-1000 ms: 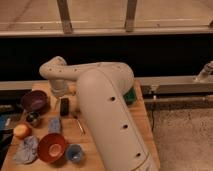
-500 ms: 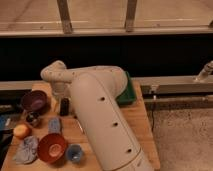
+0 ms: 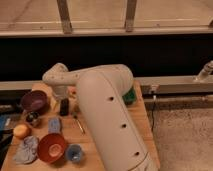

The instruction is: Wipe red bowl with eraser

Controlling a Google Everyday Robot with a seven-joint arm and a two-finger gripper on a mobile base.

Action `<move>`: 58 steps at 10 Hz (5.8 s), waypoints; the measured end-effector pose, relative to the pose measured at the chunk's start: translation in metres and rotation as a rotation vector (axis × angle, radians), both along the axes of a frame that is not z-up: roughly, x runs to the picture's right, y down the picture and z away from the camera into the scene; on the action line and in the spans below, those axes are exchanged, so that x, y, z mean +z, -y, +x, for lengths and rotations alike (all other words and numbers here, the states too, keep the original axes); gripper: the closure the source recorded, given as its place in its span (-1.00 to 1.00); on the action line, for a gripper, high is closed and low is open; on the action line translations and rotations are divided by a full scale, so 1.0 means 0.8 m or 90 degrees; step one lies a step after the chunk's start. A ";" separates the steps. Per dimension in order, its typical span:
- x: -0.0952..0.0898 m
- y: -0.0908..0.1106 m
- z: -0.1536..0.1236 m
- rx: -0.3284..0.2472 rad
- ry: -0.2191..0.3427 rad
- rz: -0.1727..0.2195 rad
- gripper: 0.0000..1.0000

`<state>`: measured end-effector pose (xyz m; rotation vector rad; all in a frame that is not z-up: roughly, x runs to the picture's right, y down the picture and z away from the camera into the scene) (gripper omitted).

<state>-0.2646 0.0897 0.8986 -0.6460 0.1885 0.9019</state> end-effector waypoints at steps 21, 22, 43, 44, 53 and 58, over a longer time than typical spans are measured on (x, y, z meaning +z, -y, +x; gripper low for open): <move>-0.040 0.055 0.045 -0.014 0.069 -0.020 1.00; -0.060 0.067 0.051 -0.017 0.074 -0.014 1.00; -0.221 -0.081 0.001 -0.118 0.161 -0.075 1.00; -0.228 -0.091 -0.006 -0.123 0.170 -0.076 1.00; -0.245 -0.123 -0.034 -0.150 0.211 -0.092 1.00; -0.271 -0.169 -0.053 -0.192 0.201 -0.112 1.00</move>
